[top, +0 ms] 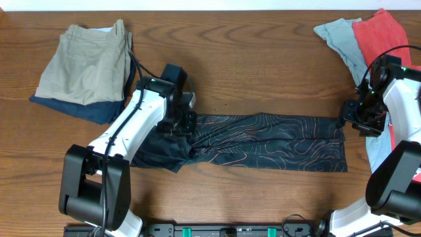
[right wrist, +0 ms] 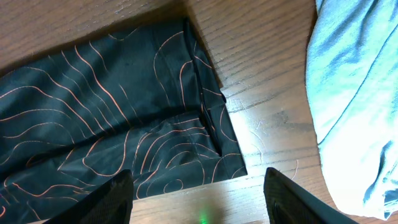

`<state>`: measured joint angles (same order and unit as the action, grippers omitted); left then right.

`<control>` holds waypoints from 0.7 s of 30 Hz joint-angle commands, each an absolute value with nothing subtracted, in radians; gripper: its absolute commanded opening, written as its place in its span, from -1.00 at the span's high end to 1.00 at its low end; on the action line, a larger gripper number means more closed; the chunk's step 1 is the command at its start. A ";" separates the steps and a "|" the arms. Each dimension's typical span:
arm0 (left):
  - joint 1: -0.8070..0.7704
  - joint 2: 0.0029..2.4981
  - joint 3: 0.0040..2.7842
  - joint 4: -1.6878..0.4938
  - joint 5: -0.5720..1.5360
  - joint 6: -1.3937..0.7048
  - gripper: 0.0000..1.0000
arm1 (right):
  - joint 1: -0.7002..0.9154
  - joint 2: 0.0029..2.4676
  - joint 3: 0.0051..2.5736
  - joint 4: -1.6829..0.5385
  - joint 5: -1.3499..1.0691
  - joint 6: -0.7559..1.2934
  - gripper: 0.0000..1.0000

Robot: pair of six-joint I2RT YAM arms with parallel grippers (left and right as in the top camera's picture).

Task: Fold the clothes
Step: 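Fold the jersey's left end rightward with the left gripper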

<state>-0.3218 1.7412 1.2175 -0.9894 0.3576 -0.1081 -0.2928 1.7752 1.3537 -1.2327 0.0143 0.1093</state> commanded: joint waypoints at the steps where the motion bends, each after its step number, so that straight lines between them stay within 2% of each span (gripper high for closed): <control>1: -0.320 1.744 1.214 -1.023 0.401 -0.116 0.88 | -0.300 1.754 1.353 -1.230 0.010 0.096 -0.31; 8: -0.321 1.744 1.214 -1.076 0.559 -0.086 0.88 | -0.300 1.754 1.353 -1.234 0.010 0.096 -0.33; 17: -0.320 1.745 1.214 -0.870 0.356 -0.087 0.81 | -0.300 1.754 1.353 -1.230 0.010 0.096 -0.33; 19: -0.320 1.745 1.214 -0.820 0.353 -0.089 0.66 | -0.300 1.754 1.353 -1.230 0.010 0.096 -0.33; 21: -0.320 1.745 1.214 -0.785 0.353 -0.091 0.22 | -0.300 1.754 1.353 -1.233 0.011 0.096 -0.34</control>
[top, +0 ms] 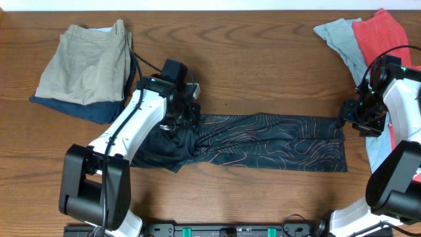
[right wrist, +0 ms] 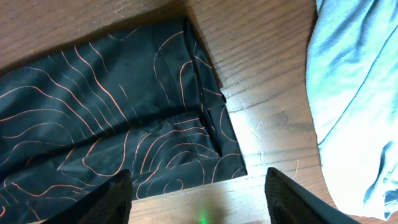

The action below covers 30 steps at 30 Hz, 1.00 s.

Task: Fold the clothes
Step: 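Fold the jersey's left end rightward with the left gripper, then move the right gripper to the strip's right end and grasp it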

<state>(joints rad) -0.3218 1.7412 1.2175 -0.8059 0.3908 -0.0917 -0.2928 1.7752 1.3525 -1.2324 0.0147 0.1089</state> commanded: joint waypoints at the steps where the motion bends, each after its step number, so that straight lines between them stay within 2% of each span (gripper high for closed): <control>1: -0.320 1.745 1.214 -0.774 0.353 -0.091 0.13 | -0.300 1.754 1.353 -1.234 0.011 0.096 -0.34; 3: -0.320 1.745 1.214 -0.759 0.353 -0.090 -0.06 | -0.300 1.754 1.353 -1.234 0.012 0.095 -0.40; 4: -0.320 1.745 1.214 -0.755 0.353 -0.090 -0.09 | -0.301 1.754 1.353 -1.234 0.016 0.095 -0.41; 15: -0.269 1.741 1.214 -0.815 0.349 -0.091 -0.08 | -0.301 1.754 1.295 -1.204 0.017 -0.084 -0.59; 22: -0.141 1.704 1.214 -0.840 0.349 -0.133 -0.09 | -0.301 1.754 1.086 -0.981 0.013 -0.197 -0.62; 30: -0.037 1.657 1.214 -0.851 0.299 -0.132 -0.15 | -0.301 1.754 0.882 -0.720 -0.174 -0.241 -0.57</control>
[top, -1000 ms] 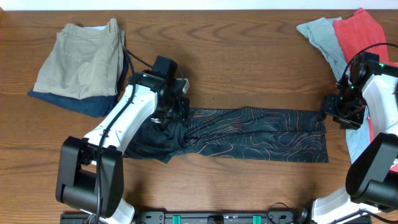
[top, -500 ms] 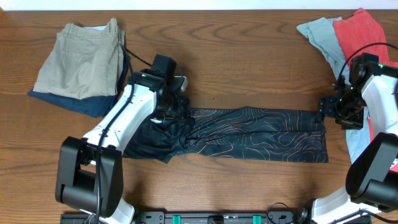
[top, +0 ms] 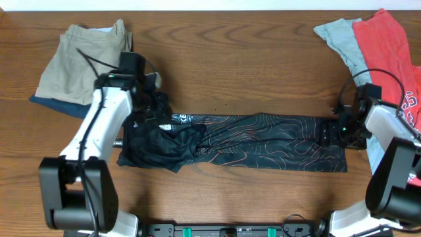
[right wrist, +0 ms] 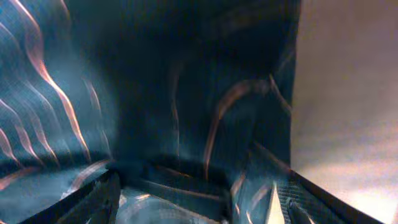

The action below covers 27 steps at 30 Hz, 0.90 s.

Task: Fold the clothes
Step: 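Move the right gripper to the strip's right end and grasp it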

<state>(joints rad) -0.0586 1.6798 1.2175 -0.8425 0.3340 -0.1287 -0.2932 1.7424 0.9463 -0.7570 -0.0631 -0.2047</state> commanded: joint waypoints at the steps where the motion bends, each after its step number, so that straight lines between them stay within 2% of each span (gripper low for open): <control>1: -0.027 1.657 1.214 -0.854 0.298 -0.133 -0.16 | -0.301 1.754 0.865 -0.703 -0.175 -0.240 -0.55; 3: -0.013 1.657 1.214 -0.859 0.297 -0.132 -0.16 | -0.300 1.754 0.842 -0.685 -0.192 -0.240 -0.47; 5: -0.004 1.657 1.214 -0.859 0.297 -0.132 -0.16 | -0.300 1.754 0.834 -0.686 -0.210 -0.240 -0.23; 6: -0.001 1.657 1.214 -0.859 0.297 -0.132 -0.17 | -0.300 1.754 0.834 -0.688 -0.212 -0.240 -0.01; 7: 0.002 1.657 1.214 -0.859 0.297 -0.132 -0.17 | -0.300 1.754 0.834 -0.692 -0.214 -0.239 0.32; 8: 0.003 1.657 1.214 -0.859 0.297 -0.132 -0.17 | -0.300 1.754 0.835 -0.692 -0.213 -0.224 0.53; 10: 0.004 1.657 1.214 -0.859 0.297 -0.132 -0.16 | -0.300 1.754 0.836 -0.691 -0.213 -0.195 0.88; 11: 0.004 1.657 1.214 -0.859 0.297 -0.132 -0.17 | -0.300 1.754 0.839 -0.691 -0.208 -0.179 0.98; 16: 0.004 1.657 1.214 -0.860 0.297 -0.132 -0.16 | -0.303 1.754 0.893 -0.736 -0.091 -0.102 0.98; 22: 0.004 1.657 1.214 -0.879 0.297 -0.132 -0.16 | -0.329 1.754 1.100 -0.925 0.155 -0.018 0.98; 27: 0.004 1.657 1.214 -0.885 0.297 -0.132 -0.17 | -0.326 1.754 1.248 -1.037 0.082 -0.016 0.97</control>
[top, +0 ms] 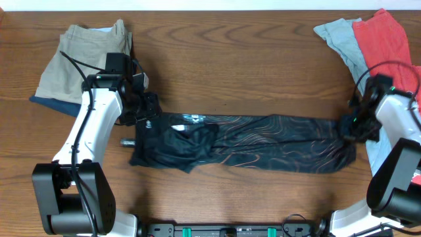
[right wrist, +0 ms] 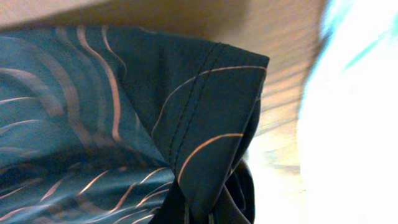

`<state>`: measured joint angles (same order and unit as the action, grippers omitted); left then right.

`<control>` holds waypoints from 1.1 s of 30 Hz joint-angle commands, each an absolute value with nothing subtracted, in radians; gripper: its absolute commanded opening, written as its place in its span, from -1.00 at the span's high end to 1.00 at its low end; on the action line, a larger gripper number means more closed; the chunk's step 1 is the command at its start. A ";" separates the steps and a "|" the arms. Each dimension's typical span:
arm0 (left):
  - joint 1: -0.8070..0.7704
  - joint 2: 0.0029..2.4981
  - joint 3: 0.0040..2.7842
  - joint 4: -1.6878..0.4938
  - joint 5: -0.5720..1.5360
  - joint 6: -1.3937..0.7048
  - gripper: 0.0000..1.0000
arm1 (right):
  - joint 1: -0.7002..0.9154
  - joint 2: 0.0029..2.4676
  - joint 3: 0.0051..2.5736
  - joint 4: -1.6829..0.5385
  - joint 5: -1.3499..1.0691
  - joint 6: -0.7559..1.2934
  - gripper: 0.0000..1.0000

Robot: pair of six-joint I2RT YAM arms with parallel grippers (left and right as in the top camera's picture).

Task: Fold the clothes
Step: 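Move the right gripper to the strip's right end and grasp it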

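Note:
Dark pants with orange contour lines lie stretched lengthwise across the table. My left gripper sits at the upper corner of the crumpled waist end and appears shut on it. At the other end my right gripper is shut on the leg hem. In the right wrist view the hem fills the frame and bunches together at the bottom centre, hiding my right gripper's fingers under the cloth.
Folded khaki shorts rest on a navy garment at the back left, close to my left arm. A light blue shirt and a red shirt lie heaped at the back right, and the blue one runs beside my right gripper.
My right gripper has shifted right with the hem in it, and the hem edge now lies farther right. The left gripper has moved slightly left. The pants lie straighter between them.
At first my left gripper was at the crumpled waist near the table's middle, and my right gripper hung open above the flat hem. Then the left gripper stood farther left with the waist, and the right was down on the hem. Now both hold the pants stretched.

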<state>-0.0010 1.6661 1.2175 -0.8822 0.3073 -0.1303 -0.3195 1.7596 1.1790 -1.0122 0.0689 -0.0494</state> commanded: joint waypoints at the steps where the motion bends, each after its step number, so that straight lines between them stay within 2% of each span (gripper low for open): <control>1: 0.004 1.657 1.214 -0.885 0.297 -0.132 -0.18 | -0.319 1.754 1.265 -1.053 0.060 -0.016 0.98; 7: 0.004 1.657 1.214 -0.885 0.298 -0.133 -0.18 | -0.229 1.754 1.279 -1.084 -0.063 -0.015 0.98; 15: 0.004 1.657 1.214 -0.886 0.297 -0.132 -0.18 | -0.013 1.754 1.275 -1.065 -0.240 0.033 0.99; 27: 0.004 1.657 1.214 -0.885 0.297 -0.132 -0.19 | 0.297 1.754 1.255 -1.013 -0.240 0.151 0.97; 33: 0.004 1.657 1.214 -0.885 0.298 -0.132 -0.20 | 0.392 1.754 1.254 -0.973 -0.240 0.180 0.86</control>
